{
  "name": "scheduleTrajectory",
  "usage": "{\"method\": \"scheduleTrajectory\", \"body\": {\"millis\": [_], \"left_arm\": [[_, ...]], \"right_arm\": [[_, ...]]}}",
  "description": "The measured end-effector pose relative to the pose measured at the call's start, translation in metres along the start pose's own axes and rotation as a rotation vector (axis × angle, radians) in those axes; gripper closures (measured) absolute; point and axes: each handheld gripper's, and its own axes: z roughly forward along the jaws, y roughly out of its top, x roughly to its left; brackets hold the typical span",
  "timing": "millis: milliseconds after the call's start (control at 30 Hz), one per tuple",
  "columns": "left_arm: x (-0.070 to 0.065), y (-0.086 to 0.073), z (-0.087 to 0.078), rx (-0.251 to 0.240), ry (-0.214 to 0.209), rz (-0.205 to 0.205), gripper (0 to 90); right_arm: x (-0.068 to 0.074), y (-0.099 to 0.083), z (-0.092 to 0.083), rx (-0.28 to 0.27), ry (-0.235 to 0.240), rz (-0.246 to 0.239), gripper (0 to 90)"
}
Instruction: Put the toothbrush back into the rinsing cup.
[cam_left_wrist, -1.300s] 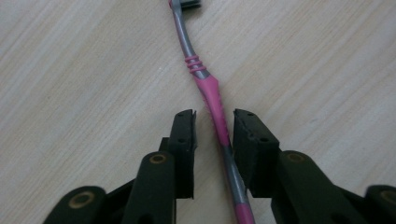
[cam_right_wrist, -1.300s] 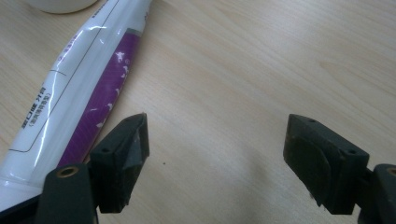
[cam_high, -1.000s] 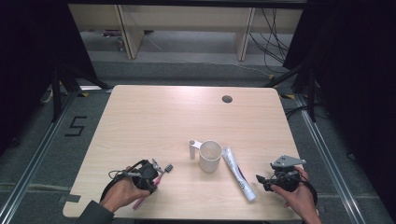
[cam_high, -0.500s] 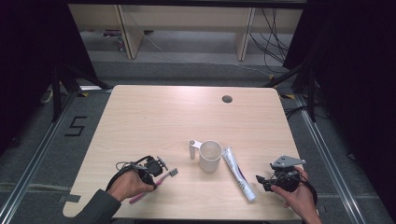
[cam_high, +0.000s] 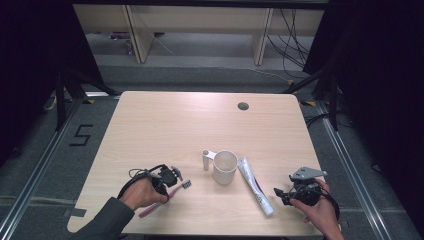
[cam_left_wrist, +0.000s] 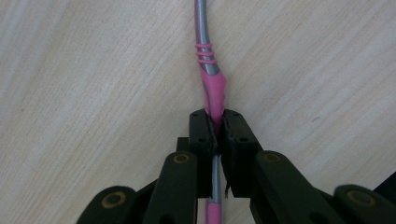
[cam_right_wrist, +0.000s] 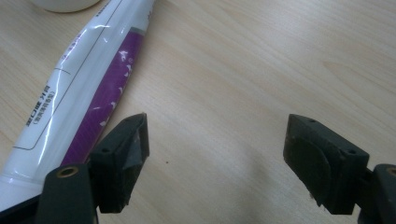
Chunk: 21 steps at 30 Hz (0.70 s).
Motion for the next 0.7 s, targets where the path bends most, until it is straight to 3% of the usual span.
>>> {"method": "scheduleTrajectory", "body": {"millis": [200, 300, 367, 433, 467, 567, 700], "left_arm": [[0.002, -0.002, -0.002, -0.021, -0.006, 0.022, 82.7], [0.005, -0.003, -0.004, -0.043, -0.003, 0.014, 82.7], [0.008, -0.005, -0.008, -0.072, 0.0, 0.011, 82.7], [0.009, -0.006, -0.01, -0.085, -0.001, 0.007, 82.7], [0.01, -0.007, -0.011, -0.091, -0.002, 0.003, 82.7], [0.011, -0.01, -0.015, -0.121, 0.004, 0.001, 82.7], [0.016, -0.014, -0.024, -0.196, 0.011, -0.002, 82.7]], "right_arm": [[0.001, 0.0, 0.0, -0.004, 0.0, 0.015, 23.4], [-0.001, 0.0, 0.0, -0.003, -0.003, 0.01, 23.3], [0.001, -0.001, 0.0, -0.006, -0.003, 0.03, 23.3], [-0.001, 0.0, 0.0, -0.007, -0.005, 0.009, 23.4], [0.001, -0.001, 0.0, -0.007, -0.005, 0.025, 23.3], [0.0, -0.001, 0.0, -0.006, -0.003, 0.014, 23.4], [-0.002, -0.001, -0.001, -0.005, -0.002, 0.009, 23.3]]}}
